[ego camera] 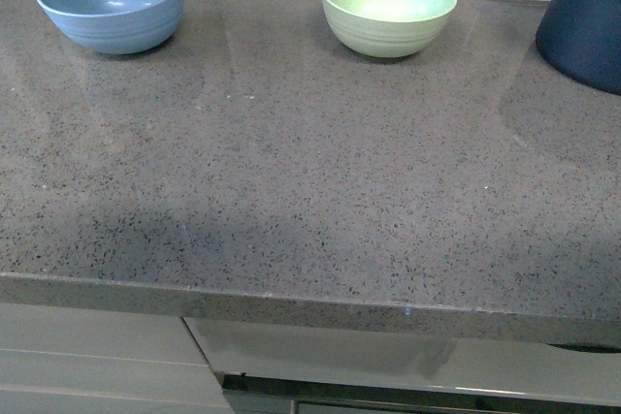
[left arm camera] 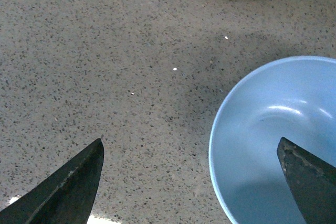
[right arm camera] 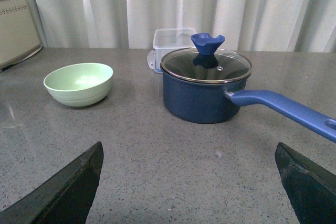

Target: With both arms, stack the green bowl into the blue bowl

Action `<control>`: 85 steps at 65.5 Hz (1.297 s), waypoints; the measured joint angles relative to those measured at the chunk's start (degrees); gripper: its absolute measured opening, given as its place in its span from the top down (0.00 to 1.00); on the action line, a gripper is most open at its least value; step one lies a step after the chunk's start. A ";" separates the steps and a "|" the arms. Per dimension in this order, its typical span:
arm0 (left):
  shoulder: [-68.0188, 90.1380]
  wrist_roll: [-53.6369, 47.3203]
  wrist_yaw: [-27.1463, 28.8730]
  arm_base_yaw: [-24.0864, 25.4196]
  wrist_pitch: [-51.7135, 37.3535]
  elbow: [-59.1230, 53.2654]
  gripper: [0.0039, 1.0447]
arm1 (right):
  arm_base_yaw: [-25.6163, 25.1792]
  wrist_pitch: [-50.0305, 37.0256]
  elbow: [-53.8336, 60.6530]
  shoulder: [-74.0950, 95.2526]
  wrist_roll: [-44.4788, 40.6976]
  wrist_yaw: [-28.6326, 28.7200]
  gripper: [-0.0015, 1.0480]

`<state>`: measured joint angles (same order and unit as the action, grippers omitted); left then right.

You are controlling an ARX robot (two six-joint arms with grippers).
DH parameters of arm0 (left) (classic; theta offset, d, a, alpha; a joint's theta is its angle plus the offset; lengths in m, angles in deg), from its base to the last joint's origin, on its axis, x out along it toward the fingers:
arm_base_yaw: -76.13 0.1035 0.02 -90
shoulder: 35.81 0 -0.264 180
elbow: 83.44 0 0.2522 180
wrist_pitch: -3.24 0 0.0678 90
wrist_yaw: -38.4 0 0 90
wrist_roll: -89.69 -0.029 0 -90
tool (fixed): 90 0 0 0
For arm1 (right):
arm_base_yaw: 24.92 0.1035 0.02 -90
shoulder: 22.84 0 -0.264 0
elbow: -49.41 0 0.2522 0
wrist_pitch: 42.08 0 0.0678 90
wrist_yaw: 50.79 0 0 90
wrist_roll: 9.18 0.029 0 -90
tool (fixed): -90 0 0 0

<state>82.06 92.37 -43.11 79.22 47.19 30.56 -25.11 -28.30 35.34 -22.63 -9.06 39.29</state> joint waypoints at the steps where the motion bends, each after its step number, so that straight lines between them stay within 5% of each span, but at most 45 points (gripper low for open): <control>1: 0.00 0.02 0.00 -0.09 0.00 -0.13 0.06 | 0.00 0.00 0.00 0.00 -0.02 -0.02 0.10; 76: 5.88 1.57 0.26 -2.21 -2.58 -2.40 0.07 | 0.00 0.00 0.00 0.00 -0.02 -0.02 0.10; 85: 6.19 2.40 0.90 -2.27 -2.95 -2.40 0.25 | 0.00 0.00 0.00 0.00 -0.02 -0.02 0.10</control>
<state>88.24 94.77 -42.21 76.95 44.24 28.16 -25.11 -28.30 35.34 -22.63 -9.08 39.27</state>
